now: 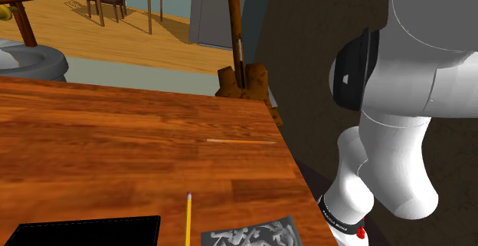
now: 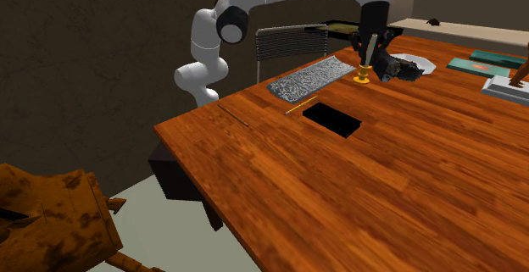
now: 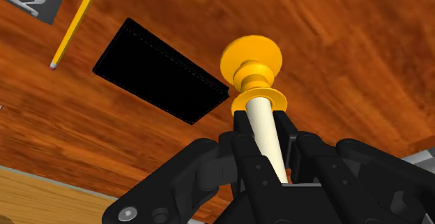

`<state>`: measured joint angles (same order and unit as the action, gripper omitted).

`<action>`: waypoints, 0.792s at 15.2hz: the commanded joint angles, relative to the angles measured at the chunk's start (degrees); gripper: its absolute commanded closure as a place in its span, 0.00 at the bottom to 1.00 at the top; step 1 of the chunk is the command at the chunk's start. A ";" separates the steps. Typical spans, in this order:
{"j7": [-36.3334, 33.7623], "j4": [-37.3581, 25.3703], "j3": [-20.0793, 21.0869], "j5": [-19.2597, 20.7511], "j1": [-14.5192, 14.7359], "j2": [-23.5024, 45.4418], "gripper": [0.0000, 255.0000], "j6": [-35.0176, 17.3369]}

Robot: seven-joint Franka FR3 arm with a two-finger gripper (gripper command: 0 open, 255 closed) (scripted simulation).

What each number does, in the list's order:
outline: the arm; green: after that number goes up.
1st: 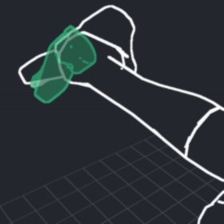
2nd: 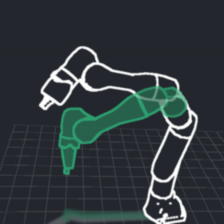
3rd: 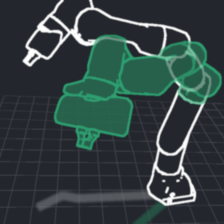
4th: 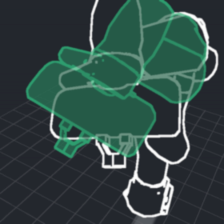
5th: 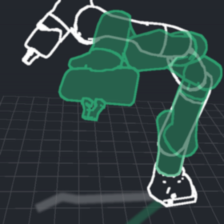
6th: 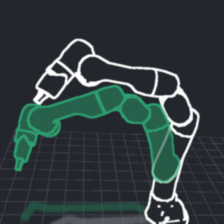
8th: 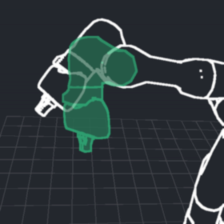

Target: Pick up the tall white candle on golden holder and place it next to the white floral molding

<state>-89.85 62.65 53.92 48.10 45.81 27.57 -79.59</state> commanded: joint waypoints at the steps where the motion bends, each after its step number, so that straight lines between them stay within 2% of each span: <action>1: -0.90 2.10 0.22 -0.39 -0.87 -0.31 1.00 -1.44; 12: -4.97 14.47 1.36 -2.42 -6.57 -2.61 1.00 -10.25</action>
<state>-94.49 76.17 55.24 45.75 39.65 25.05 -89.04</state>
